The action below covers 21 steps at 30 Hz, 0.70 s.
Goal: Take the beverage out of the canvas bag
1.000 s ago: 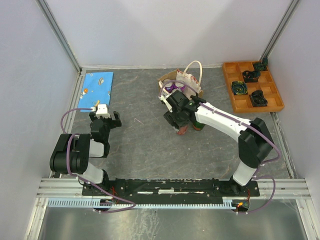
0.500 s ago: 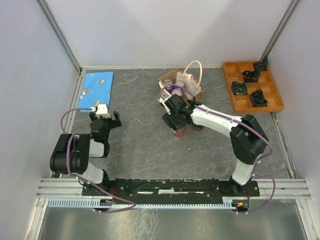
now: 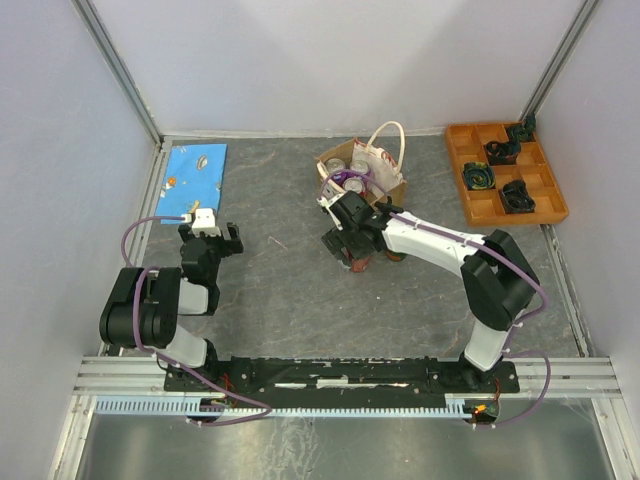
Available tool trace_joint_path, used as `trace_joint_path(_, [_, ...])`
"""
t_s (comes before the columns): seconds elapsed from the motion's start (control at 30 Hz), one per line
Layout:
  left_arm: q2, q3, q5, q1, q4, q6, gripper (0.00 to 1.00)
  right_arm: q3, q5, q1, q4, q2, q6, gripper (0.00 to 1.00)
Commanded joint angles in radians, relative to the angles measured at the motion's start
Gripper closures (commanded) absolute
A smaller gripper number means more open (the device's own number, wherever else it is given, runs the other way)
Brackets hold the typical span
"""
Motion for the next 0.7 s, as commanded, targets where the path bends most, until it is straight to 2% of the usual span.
trace_joint_path(0.0, [-0.002,0.020,0.004,0.002,0.032,-0.010,0.01,0.022,0.033,-0.002,-0.020,-0.084,-0.003,0.01])
trace_joint_path(0.33, [-0.003,0.020,0.004,0.004,0.031,-0.011,0.01,0.256,-0.015,0.001,-0.170,-0.241,-0.052,0.01])
trace_joint_path(0.53, [-0.002,0.020,0.004,0.004,0.032,-0.010,0.01,0.348,0.080,-0.002,-0.138,-0.264,-0.075,0.04])
trace_joint_path(0.67, [-0.003,0.020,0.003,0.003,0.031,-0.010,0.01,0.397,0.116,-0.038,-0.090,-0.209,-0.081,0.05])
